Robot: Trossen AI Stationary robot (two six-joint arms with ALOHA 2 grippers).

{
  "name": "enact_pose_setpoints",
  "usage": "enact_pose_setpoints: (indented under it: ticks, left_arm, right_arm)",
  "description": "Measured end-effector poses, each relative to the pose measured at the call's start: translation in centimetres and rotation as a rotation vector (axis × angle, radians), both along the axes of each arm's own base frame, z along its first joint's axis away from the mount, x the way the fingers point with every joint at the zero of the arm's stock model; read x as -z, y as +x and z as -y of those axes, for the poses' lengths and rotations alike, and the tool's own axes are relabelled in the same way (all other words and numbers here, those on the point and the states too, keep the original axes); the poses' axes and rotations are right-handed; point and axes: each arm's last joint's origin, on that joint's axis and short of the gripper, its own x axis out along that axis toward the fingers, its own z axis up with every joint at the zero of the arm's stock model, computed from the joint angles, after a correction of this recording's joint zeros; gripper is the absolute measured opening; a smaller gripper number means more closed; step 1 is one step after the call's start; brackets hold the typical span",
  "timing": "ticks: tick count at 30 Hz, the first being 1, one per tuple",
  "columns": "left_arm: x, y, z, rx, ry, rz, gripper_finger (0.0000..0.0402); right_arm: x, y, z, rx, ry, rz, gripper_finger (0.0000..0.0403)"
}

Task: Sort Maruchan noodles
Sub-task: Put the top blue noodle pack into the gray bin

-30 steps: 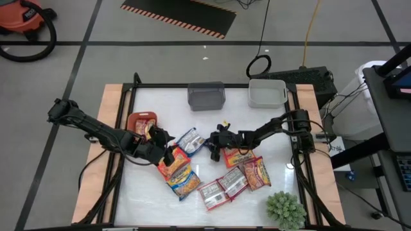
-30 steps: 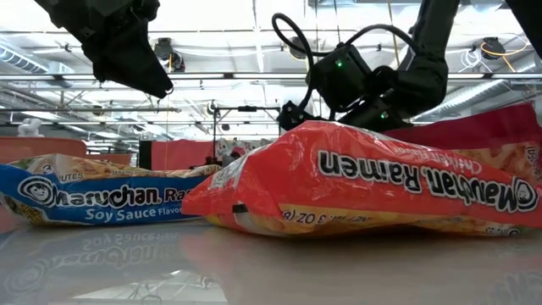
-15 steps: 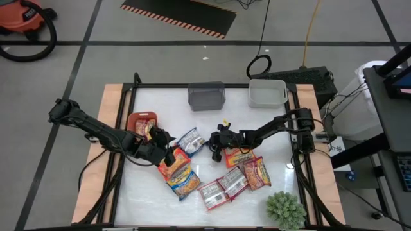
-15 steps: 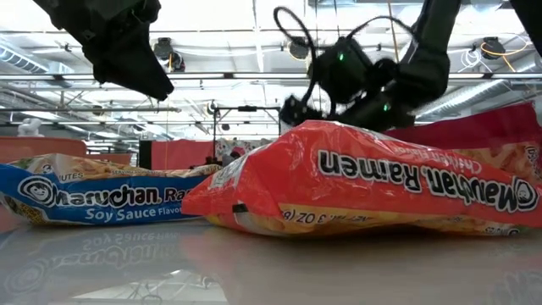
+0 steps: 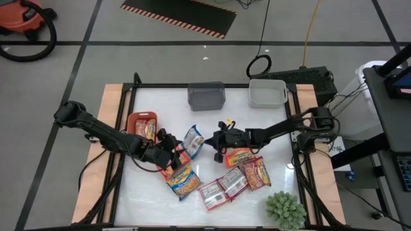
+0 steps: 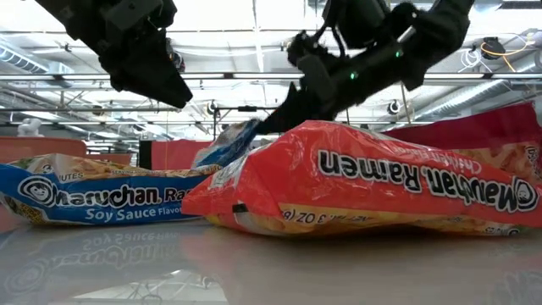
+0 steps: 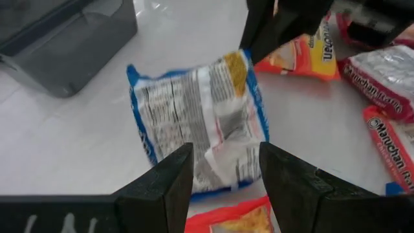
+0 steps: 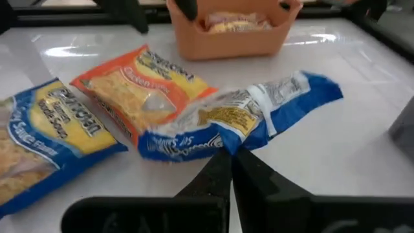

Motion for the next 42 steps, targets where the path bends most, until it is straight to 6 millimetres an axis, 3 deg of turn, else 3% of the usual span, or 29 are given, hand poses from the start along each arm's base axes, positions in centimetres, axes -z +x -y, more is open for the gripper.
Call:
enact_pose_setpoints:
  ticks: [8,16,29,37,42]
  left_arm:
    - [-0.1,0.1,0.1,0.016,-0.026,0.008,0.0182]
    - [-0.7,0.7,0.8,0.096,-0.106,0.079,0.0183]
    - [-0.6,2.0,1.1,0.198,-0.054,0.123,0.0279]
    - [1.0,4.4,1.2,0.418,-0.014,0.137,0.0283]
    - [1.7,5.3,1.0,0.448,0.046,0.154,0.0283]
  right_arm:
    - [-3.3,-1.3,-1.0,-0.045,-0.073,0.046,0.0]
    - [-5.2,-2.1,-2.4,-0.103,-0.108,0.099,0.0]
    - [-4.9,-2.4,-3.6,-0.222,-0.153,0.062,0.0]
    - [-4.2,-2.7,-4.0,-0.274,-0.117,-0.013,0.0]
    - [-4.0,-3.0,-4.5,-0.296,-0.12,-0.041,0.0]
